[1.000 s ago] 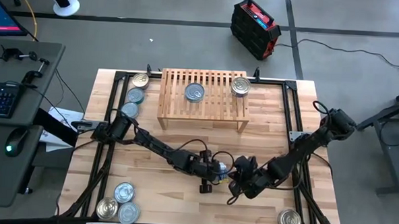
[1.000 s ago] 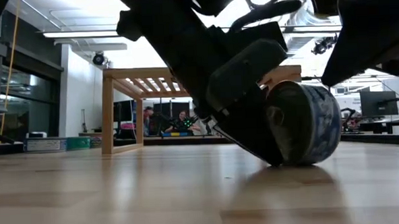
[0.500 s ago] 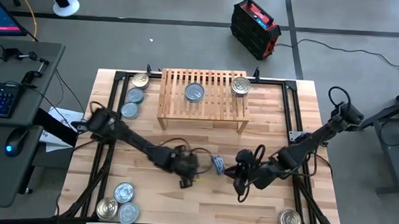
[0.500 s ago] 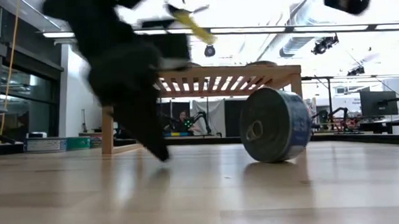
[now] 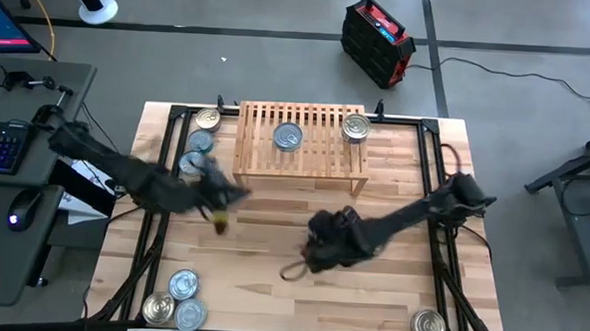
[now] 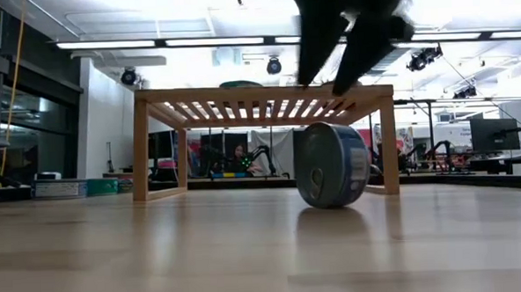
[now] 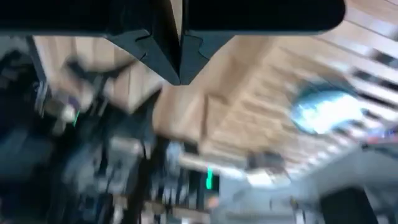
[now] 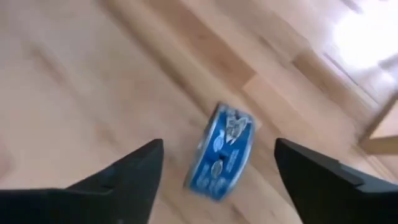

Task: Stack canned seafood by type on shelf
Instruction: Put the blue tuna can on the shelf

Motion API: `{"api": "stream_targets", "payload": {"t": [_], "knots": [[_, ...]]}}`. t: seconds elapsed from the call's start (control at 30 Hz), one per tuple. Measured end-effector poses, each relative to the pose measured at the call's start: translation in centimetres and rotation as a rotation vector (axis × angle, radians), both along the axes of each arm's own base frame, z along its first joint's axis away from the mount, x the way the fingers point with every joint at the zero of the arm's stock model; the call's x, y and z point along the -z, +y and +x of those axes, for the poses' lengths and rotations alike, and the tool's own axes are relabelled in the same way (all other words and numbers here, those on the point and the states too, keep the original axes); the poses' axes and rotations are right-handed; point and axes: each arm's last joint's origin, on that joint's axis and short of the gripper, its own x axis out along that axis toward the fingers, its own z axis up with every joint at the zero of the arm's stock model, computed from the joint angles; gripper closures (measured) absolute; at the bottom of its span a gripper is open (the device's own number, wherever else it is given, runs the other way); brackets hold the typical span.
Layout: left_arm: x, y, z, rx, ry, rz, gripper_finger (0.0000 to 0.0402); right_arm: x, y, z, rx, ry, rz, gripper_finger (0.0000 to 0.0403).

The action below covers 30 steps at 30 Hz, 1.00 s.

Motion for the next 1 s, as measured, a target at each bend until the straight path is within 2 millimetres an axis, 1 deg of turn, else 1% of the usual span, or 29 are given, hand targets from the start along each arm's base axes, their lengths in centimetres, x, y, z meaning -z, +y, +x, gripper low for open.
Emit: {"api": "stream_targets", "payload": {"t": [0.07,0.17,0.27,0.37,0.5,0.67,0.9,1.0], "knots": [[-1.6,1.7,-2.0,0.022,-0.065,-0.004,0.0401,0.7,-1.4,1.3,0.100,0.016,0.037,0.0081],[-3.3,3.5,-4.8,0.090,-0.157,-0.038,0.0401,1.1,-3.8,3.0,0.209,0.021,0.138,0.0070],[-4.2,4.5,-7.0,0.151,-0.233,-0.074,0.0401,1.3,-5.6,4.1,0.243,0.032,0.235,0.0069],[-4.6,4.9,-8.3,0.204,-0.271,-0.094,0.0401,1.5,-6.6,4.6,0.277,0.031,0.331,0.0069],[-4.8,4.9,-8.8,0.261,-0.292,-0.130,0.0401,1.5,-7.2,4.6,0.292,0.061,0.416,0.0069],[-4.7,4.7,-8.3,0.288,-0.274,-0.131,0.0401,1.6,-7.1,4.3,0.325,0.092,0.433,0.0069],[-4.5,4.5,-7.7,0.332,-0.248,-0.130,0.0401,1.7,-7.2,4.0,0.450,0.082,0.460,0.0069],[-4.5,4.5,-7.8,0.334,-0.247,-0.123,0.0401,1.3,-6.6,3.9,0.536,0.061,0.482,0.0069]]}}
